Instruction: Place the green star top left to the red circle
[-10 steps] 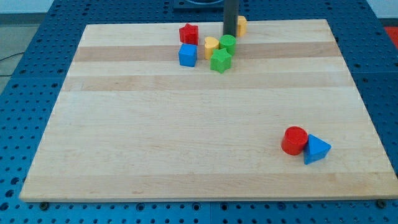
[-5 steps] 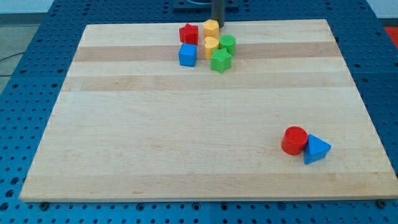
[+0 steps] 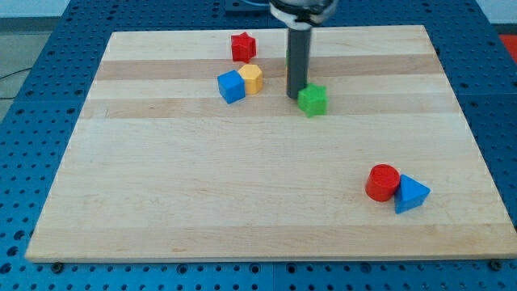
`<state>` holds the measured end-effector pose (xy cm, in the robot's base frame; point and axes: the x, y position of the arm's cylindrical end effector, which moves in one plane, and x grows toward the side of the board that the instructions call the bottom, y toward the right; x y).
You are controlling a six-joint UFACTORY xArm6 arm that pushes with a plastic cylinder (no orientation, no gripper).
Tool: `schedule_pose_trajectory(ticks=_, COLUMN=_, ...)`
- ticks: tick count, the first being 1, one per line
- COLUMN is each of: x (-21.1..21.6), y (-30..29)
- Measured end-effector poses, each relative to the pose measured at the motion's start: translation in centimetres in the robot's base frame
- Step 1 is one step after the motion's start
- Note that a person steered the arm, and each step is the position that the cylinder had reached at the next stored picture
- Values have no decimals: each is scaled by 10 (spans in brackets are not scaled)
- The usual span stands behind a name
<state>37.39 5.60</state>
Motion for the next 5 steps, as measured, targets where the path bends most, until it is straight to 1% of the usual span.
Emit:
schedule_pose_trajectory(ticks=1, x=46, y=29)
schedule_pose_trajectory(ticks=3, x=49, y=44)
schedule_pose_trajectory(ticks=4, x=23, y=45)
schedule_pose_trajectory(ticks=5, x=36, y=84)
